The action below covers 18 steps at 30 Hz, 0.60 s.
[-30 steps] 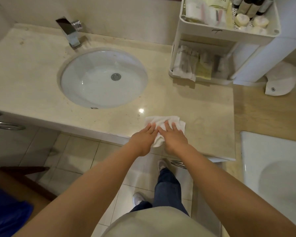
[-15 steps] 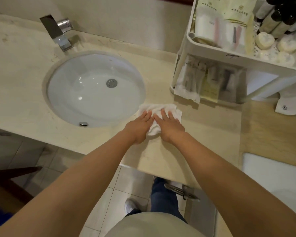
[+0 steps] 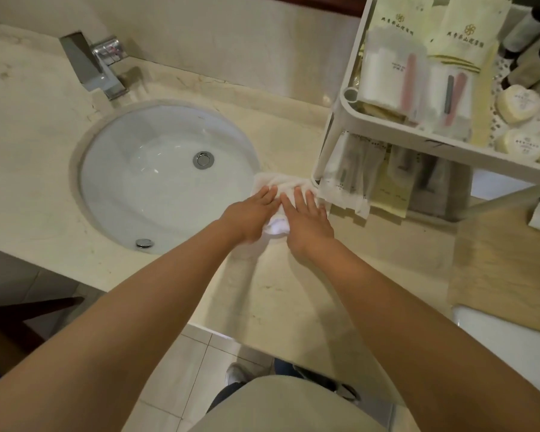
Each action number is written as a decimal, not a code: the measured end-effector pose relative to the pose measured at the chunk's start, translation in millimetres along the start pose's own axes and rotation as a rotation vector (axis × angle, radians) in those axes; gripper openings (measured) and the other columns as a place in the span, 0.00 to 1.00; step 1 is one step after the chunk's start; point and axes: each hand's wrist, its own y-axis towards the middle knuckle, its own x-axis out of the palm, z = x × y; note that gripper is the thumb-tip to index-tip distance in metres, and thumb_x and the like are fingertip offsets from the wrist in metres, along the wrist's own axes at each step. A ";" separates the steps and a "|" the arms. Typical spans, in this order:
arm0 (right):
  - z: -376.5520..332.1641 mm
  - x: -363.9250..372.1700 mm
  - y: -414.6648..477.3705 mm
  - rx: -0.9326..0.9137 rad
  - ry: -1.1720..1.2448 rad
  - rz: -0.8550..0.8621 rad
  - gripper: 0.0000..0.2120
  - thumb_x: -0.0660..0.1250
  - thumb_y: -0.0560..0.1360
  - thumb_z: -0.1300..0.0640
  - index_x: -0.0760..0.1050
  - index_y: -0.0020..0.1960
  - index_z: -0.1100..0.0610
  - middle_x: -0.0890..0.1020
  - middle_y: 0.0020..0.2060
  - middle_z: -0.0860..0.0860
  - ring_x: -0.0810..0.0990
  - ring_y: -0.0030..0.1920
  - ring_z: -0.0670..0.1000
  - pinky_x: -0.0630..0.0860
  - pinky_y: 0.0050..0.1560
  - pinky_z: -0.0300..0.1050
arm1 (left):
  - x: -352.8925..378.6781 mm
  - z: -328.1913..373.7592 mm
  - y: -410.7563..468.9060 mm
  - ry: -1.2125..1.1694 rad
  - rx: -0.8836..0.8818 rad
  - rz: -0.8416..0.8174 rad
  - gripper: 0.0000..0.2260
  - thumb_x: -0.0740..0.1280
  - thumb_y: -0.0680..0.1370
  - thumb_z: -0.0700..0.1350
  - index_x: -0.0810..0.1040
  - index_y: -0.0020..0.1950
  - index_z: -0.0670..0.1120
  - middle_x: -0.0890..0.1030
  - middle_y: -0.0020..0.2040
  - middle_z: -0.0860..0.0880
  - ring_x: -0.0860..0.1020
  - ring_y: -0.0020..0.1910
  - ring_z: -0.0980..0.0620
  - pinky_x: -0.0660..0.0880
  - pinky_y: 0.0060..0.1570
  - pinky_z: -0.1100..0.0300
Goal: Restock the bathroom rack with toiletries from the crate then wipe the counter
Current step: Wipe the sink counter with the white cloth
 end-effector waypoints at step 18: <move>-51.4 52.7 -106.7 -0.032 -0.005 -0.136 0.40 0.58 0.77 0.64 0.38 0.79 0.46 0.34 0.77 0.50 0.35 0.77 0.54 0.42 0.77 0.53 | 93.2 21.0 -117.4 -0.051 -0.006 0.014 0.36 0.57 0.78 0.33 0.41 0.79 0.46 0.39 0.79 0.47 0.41 0.78 0.50 0.71 0.53 0.59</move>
